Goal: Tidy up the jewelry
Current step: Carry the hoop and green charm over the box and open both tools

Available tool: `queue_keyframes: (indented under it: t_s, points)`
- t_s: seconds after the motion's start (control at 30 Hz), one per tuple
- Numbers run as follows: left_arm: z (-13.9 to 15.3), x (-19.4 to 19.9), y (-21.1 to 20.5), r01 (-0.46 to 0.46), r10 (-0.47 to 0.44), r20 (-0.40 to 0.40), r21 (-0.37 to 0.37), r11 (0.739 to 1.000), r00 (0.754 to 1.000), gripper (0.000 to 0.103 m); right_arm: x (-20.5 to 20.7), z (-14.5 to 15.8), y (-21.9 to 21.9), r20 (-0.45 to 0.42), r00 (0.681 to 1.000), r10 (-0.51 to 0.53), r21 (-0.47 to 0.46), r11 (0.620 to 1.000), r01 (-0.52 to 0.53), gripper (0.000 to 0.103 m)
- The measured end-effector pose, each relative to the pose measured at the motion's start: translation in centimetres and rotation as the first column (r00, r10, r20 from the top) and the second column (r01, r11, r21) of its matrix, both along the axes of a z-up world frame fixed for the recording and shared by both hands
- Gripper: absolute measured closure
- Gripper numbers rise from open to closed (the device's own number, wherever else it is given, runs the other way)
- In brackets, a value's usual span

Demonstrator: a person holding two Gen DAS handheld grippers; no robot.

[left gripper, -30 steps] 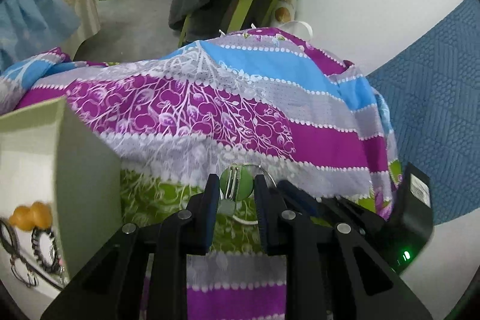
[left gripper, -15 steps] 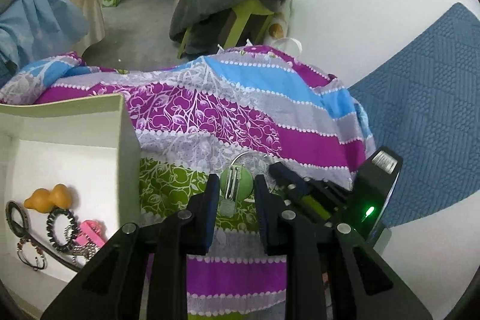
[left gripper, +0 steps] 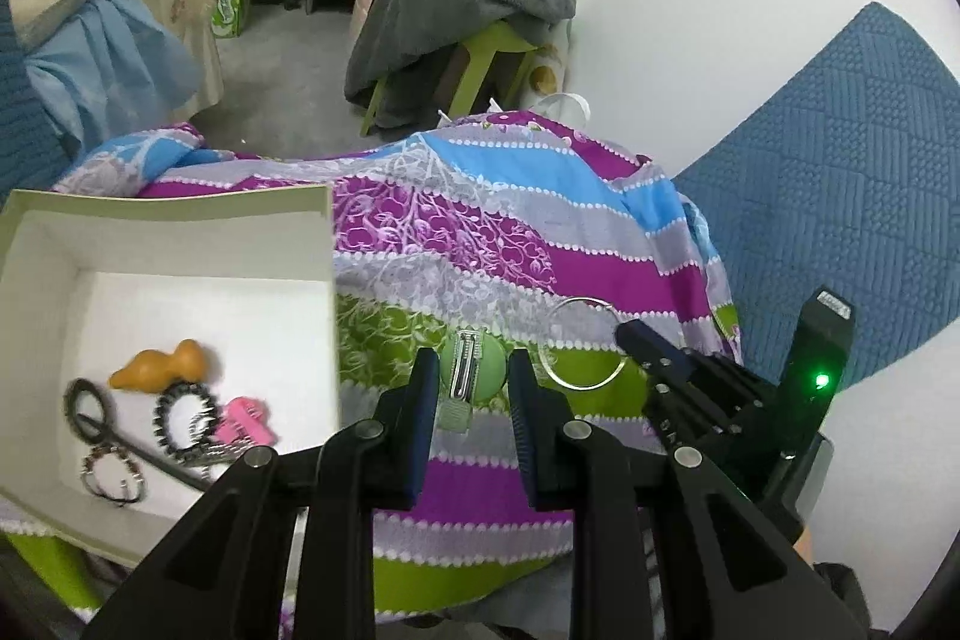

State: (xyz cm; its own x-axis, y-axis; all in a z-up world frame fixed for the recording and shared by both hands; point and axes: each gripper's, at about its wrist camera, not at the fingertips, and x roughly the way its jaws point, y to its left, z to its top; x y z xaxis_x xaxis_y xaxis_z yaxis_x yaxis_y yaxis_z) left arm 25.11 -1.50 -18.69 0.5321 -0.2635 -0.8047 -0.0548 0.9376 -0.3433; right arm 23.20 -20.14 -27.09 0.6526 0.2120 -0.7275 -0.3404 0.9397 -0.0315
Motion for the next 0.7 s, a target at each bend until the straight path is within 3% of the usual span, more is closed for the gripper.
queue_keyframes:
  t_s: [0.23,0.7]
  points:
    - [2.5,-1.6,2.2,-0.015,0.015,0.001,0.034,0.999,1.0,0.08,-1.7,3.2,0.6,0.004,1.0,-0.017,-0.009,1.0,0.017,0.101]
    - [12.5,-2.8,8.3,-0.012,0.001,0.114,0.096,0.995,0.993,0.08,-3.9,14.5,7.7,0.132,0.991,0.031,0.06,0.997,-0.039,0.101]
